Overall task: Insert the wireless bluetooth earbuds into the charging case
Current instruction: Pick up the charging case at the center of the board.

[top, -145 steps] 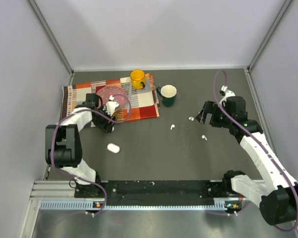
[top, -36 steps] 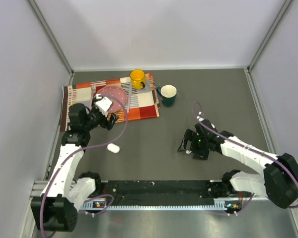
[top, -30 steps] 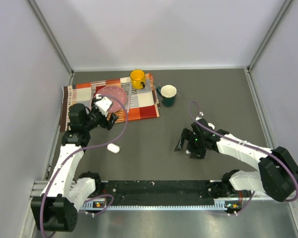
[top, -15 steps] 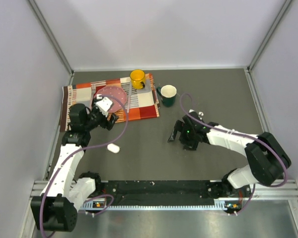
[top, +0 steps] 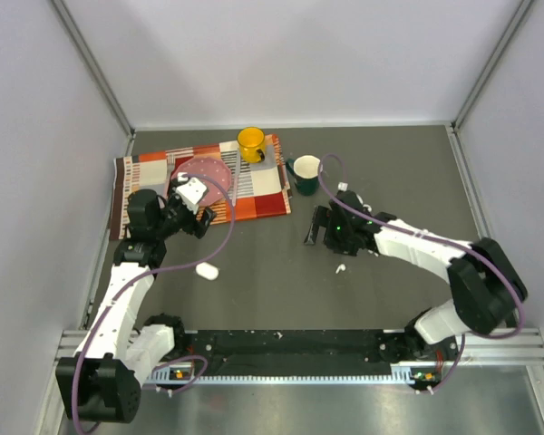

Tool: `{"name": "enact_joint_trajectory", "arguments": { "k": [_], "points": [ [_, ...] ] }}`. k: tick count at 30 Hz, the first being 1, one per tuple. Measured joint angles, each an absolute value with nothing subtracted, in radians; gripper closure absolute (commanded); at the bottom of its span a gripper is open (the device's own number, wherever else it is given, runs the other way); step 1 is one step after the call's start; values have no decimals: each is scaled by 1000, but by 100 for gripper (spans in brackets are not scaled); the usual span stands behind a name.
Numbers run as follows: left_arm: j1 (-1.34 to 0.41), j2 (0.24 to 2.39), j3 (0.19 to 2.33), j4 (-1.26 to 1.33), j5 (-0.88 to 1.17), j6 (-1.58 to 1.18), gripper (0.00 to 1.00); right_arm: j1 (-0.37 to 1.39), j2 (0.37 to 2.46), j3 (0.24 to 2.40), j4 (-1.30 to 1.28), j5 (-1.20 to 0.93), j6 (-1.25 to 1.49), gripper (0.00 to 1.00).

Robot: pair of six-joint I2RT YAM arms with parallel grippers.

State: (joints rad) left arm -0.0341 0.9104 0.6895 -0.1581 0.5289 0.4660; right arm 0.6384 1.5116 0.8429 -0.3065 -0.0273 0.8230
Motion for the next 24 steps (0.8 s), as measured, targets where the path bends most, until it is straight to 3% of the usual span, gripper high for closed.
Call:
{"name": "enact_joint_trajectory", "arguments": {
  "k": [3,4,8,15,24],
  "points": [
    [-34,914,690,-159,526,466,21,638,1410,839,-345,39,801,1],
    [-34,915,690,-158,526,466,2,636,1373,839,-361,69,793,1],
    [-35,925,690,-159,527,466,1,562,1265,839,-439,167,779,1],
    [-38,928,690,-161,527,465,1,263,1246,840,-548,234,743,1],
    [-44,927,690,-160,508,458,1,181,1396,889,-622,258,733,4]
  ]
}}
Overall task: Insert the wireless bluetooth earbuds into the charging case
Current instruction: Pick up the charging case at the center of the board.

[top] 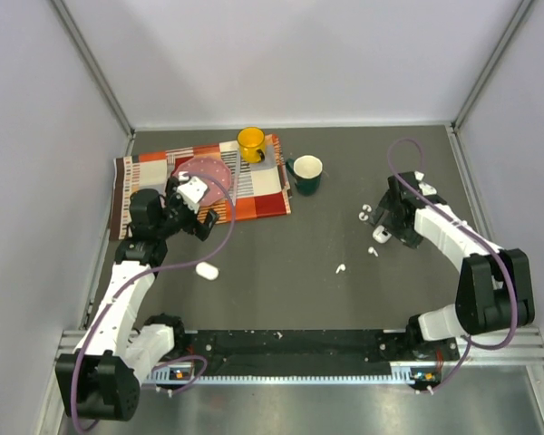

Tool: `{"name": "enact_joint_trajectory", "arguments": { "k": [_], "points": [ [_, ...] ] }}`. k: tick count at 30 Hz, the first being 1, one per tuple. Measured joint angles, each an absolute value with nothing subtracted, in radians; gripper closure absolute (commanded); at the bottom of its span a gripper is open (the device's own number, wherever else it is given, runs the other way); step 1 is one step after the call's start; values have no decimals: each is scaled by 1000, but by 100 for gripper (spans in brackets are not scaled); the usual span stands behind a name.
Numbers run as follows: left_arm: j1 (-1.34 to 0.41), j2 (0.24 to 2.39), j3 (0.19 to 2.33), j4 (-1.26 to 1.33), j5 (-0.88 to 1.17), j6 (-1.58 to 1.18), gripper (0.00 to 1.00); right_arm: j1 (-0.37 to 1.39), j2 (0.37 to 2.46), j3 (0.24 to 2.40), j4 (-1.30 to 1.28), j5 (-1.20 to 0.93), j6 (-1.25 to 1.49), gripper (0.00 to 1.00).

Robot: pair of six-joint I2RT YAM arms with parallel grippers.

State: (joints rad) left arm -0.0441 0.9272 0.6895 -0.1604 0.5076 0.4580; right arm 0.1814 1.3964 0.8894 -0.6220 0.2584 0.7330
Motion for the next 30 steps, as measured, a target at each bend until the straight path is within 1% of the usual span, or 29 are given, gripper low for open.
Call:
{"name": "enact_joint_trajectory", "arguments": {
  "k": [2,7,15,16,18,19,24,30],
  "points": [
    [-44,927,690,-160,495,449,1,171,1421,903,-626,262,733,4],
    [-45,923,690,-157,472,427,1,157,1483,943,-629,262,733,11],
    [-45,919,690,-157,454,414,1,153,1552,958,-618,234,740,18],
    [-45,918,690,-157,451,413,1,153,1555,958,-616,231,743,20],
    [-45,918,690,-157,446,410,1,153,1564,958,-609,226,745,22],
    [-45,918,690,-157,445,408,1,153,1571,958,-606,225,748,25],
    [-45,918,690,-157,440,407,1,152,1611,958,-591,222,759,26],
    [-45,918,690,-156,436,401,1,152,1617,958,-581,223,764,31]
  ]
}}
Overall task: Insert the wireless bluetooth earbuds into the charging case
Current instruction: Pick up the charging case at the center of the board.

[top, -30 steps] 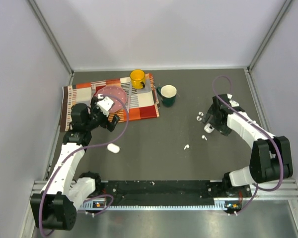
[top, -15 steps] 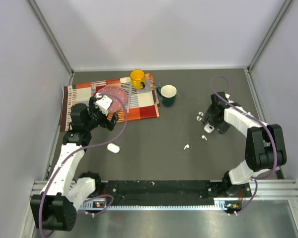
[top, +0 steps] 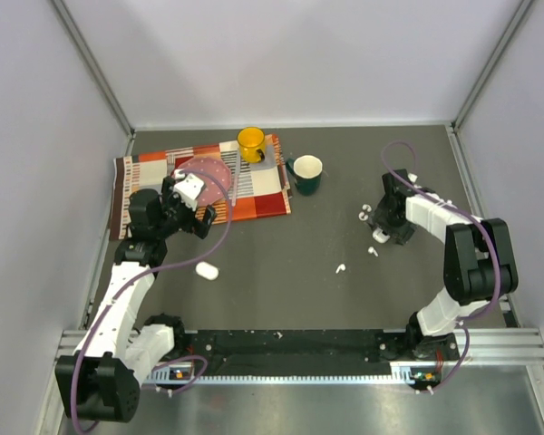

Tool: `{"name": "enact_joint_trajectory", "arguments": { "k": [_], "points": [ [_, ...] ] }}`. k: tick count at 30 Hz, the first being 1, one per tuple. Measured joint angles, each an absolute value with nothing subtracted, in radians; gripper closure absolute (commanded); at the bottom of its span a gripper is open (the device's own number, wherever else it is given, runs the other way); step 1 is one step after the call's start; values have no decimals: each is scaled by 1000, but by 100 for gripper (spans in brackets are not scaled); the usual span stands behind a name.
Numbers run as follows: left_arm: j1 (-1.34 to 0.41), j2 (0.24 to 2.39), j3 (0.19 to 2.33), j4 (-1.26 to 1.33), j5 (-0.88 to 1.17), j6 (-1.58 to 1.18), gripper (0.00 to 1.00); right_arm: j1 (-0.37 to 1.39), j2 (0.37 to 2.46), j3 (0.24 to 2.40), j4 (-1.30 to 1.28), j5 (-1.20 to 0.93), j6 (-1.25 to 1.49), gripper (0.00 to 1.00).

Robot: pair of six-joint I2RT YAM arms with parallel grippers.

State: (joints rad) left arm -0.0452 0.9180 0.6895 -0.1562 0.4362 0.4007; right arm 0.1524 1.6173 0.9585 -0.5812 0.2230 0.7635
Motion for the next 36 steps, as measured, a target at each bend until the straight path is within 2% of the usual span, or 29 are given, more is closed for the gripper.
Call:
{"name": "enact_joint_trajectory", "arguments": {
  "k": [17,25,28,30,33,36],
  "points": [
    [-47,962,741,-178,369,204,1,149,1639,953,-545,231,771,42],
    [-47,989,799,-194,441,99,1,147,1628,935,-533,241,771,52],
    [-47,1013,812,-194,499,39,1,146,1622,927,-525,241,772,65],
    [-47,1022,810,-187,552,3,1,146,1617,922,-517,239,770,80],
    [-47,1024,800,-145,648,-89,1,146,1602,904,-496,232,769,87],
    [-47,1047,799,-100,742,-193,1,142,1565,863,-451,204,769,87]
  ]
}}
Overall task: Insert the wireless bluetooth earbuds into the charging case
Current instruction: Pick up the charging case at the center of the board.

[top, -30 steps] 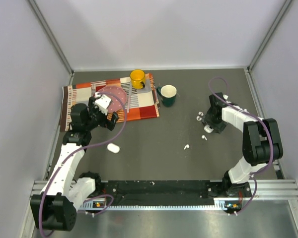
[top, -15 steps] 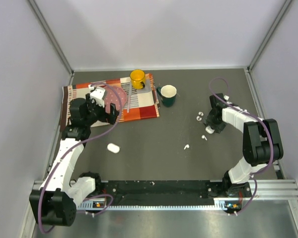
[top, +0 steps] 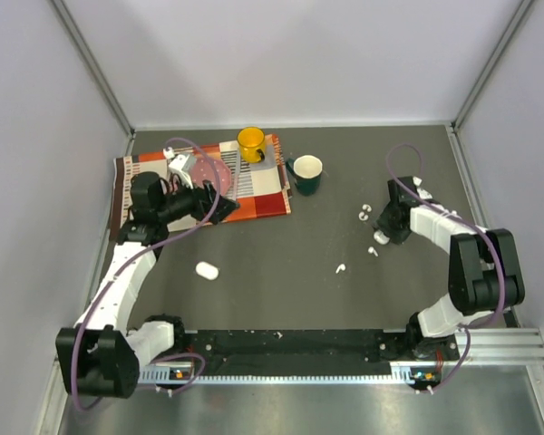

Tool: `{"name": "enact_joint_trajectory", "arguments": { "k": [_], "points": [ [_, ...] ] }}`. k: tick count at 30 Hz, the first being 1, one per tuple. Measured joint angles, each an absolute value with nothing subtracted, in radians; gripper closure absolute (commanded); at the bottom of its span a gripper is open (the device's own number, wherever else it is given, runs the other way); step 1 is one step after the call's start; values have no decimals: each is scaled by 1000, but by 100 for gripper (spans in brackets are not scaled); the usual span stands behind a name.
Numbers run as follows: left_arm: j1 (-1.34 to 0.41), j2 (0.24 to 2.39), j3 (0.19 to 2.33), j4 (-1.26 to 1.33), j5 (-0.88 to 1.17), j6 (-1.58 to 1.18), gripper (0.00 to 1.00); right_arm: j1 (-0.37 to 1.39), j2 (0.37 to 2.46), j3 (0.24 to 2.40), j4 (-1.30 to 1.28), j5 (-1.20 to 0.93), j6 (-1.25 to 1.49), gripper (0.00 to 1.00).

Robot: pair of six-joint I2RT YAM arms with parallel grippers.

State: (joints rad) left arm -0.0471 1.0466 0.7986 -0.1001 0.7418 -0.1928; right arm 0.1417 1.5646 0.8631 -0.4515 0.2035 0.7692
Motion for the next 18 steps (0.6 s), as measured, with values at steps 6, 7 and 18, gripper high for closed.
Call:
{"name": "enact_joint_trajectory", "arguments": {
  "k": [6,7,18],
  "points": [
    [-139,1093,792,9,788,-364,1,141,1394,751,-393,49,842,96],
    [-186,1087,792,29,760,-374,1,141,1345,734,-384,22,869,97],
    [-695,1110,755,370,371,-407,1,199,949,654,-257,-129,1252,100]
  ]
}}
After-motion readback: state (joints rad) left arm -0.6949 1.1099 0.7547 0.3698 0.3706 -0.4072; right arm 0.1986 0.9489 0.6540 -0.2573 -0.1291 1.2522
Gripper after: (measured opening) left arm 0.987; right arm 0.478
